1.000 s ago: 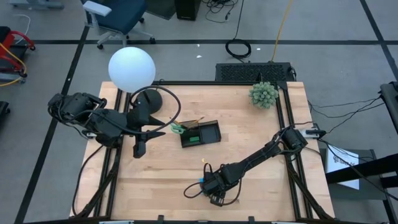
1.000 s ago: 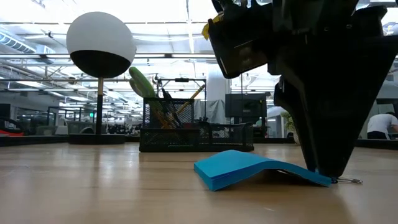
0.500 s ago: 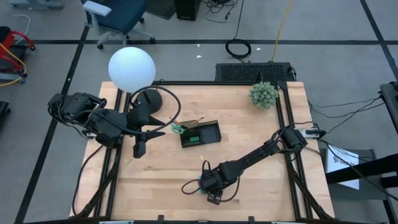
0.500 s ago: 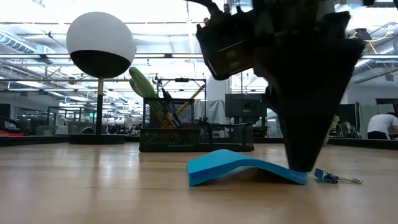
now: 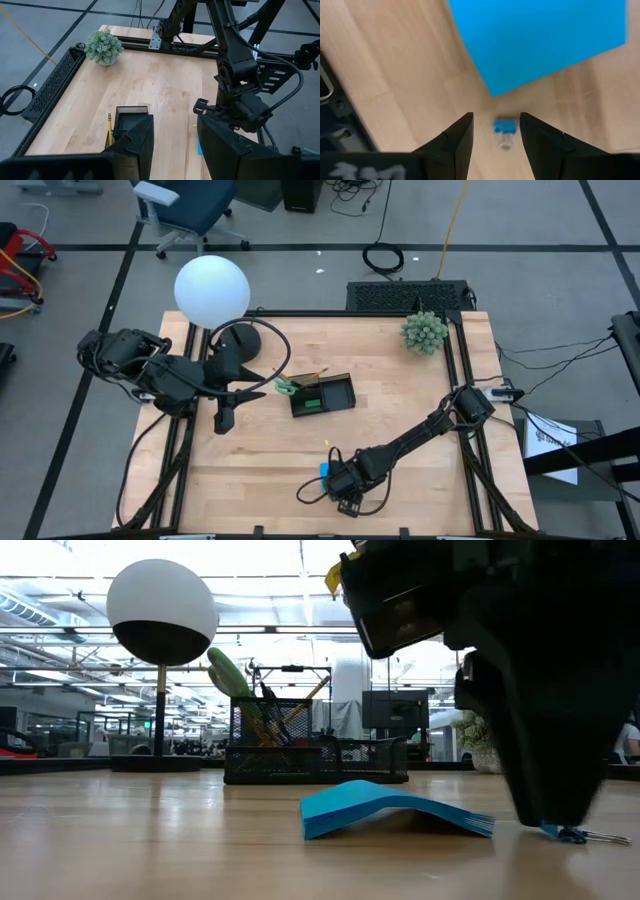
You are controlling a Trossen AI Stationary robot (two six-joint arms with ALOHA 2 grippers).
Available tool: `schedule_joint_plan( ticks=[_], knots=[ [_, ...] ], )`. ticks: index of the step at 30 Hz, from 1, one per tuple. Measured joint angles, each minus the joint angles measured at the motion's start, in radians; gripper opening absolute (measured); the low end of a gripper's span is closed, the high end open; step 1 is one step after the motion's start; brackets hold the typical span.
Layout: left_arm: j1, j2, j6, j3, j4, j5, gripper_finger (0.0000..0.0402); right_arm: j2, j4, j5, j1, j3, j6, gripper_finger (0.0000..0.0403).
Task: Pick and place office supplies into organizer
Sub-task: Put the blue binder clip into the black desk organizer
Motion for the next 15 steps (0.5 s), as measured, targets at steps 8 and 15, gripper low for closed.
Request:
schedule_joint_plan(
  ticks=[8,15],
  knots=[
    [0.0,0.0,0.0,0.0,0.0,0.0,0.0145,0.0,-0.019,0.014,0.0,0.0,-0.006,0.015],
    [0.0,0.0,0.0,0.0,0.0,0.0,0.0145,-0.004,-0.052,0.009,-0.002,0.0,-0.092,0.015]
  ],
)
